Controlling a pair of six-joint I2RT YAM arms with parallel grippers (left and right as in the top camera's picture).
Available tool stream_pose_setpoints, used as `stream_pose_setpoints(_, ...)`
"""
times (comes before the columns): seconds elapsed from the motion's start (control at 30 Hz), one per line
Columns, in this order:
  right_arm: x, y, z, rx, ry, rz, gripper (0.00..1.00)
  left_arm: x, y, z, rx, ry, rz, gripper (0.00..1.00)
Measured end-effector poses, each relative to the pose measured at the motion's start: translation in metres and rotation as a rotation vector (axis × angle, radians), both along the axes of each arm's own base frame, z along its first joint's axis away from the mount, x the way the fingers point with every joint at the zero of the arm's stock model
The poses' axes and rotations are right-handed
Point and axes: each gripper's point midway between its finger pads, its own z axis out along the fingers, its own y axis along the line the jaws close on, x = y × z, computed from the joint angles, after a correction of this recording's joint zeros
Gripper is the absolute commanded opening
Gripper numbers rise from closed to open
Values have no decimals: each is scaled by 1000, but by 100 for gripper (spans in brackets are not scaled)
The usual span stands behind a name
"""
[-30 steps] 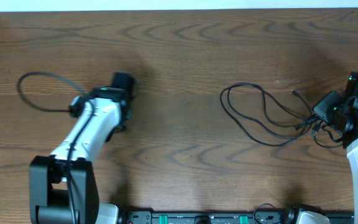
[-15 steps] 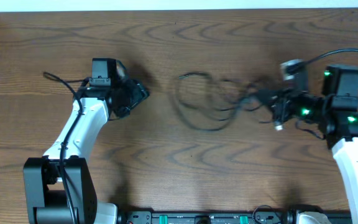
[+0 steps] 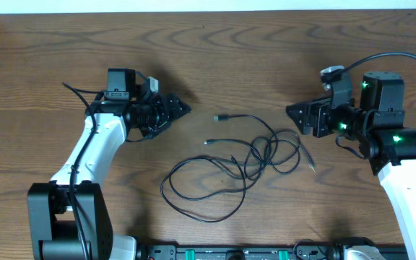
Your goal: Untangle cables
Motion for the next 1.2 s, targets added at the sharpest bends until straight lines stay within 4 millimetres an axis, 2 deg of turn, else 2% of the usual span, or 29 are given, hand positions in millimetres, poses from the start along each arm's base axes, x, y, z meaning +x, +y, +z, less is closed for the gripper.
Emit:
stream_pose_setpoints(0.03,1,-2,-2,-1,13,-25,98,-1,-5,2,-11,-10,-21,84)
stream_pose_setpoints(0.07,2,-4,-3,-2,21,-39,99,-2,-9,3,-17,-13,-34,84)
stream_pose_setpoints(0.2,-1,-6,-19,10,117,-85,99,-8,-26,4,-21,-24,-94,84)
stream_pose_setpoints(0.33,-18,4,-43,37,274,-68,99,-12,-34,-1,23,-21,-115,84)
stream_pose_setpoints(0.37,-23,8,-47,45,307,-55,99,-12,-32,-4,43,-11,-103,84)
stream_pose_setpoints(0.6,-54,49,-85,46,541,47,56,-11,-2,-24,197,101,104,84)
stream_pose_setpoints(0.67,-60,59,-96,39,602,53,48,-10,3,-26,218,112,137,84)
stream_pose_setpoints(0.8,-72,69,-128,-35,737,2,46,-14,12,-31,259,143,171,84)
stream_pose_setpoints(1.0,-91,69,-164,-175,868,-71,49,-25,26,-38,340,192,202,84)
stream_pose_setpoints(1.2,-79,77,-183,-202,838,-89,47,-25,31,-40,368,190,214,84)
